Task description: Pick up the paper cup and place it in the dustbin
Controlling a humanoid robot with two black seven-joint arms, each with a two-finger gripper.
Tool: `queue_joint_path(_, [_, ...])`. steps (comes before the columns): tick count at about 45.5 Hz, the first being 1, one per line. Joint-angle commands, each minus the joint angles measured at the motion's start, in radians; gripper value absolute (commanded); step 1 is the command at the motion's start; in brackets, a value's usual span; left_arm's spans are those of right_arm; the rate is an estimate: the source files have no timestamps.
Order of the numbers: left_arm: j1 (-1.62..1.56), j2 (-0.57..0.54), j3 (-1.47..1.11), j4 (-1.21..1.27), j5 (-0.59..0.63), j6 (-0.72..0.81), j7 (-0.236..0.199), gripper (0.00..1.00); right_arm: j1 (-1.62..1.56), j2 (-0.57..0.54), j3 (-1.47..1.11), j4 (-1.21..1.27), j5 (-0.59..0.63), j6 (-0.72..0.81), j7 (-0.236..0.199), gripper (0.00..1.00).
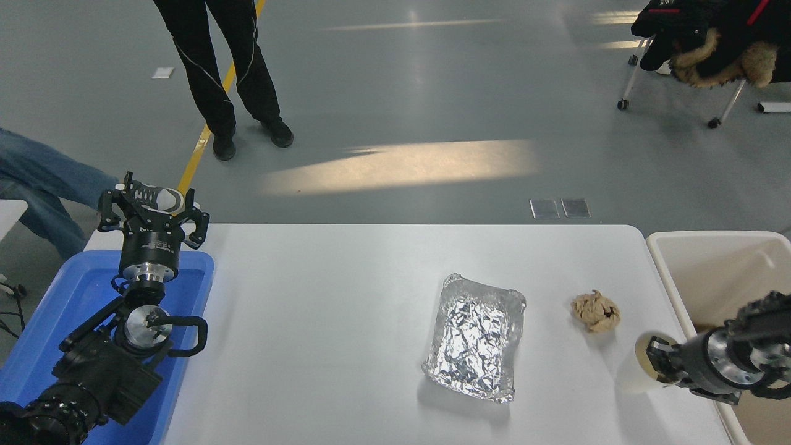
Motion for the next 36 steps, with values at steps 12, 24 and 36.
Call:
queue_joint_path(12, [0.000,0.000,-0.001,0.001,0.000,0.000,0.000,0.99,1.106,0.185,-0.286,0.218,0.107,0.683,0.010,0.00])
queue_joint_path(24, [0.000,0.000,-0.001,0.001,0.000,0.001,0.000,0.99,1.262,0.268,-0.260,0.218,0.130,0.683,0.037,0.00])
queue_joint_path(36, [0.000,0.000,-0.001,0.001,-0.002,0.001,0.000,0.99,1.262,0.265,-0.263,0.218,0.128,0.683,0.042,0.00])
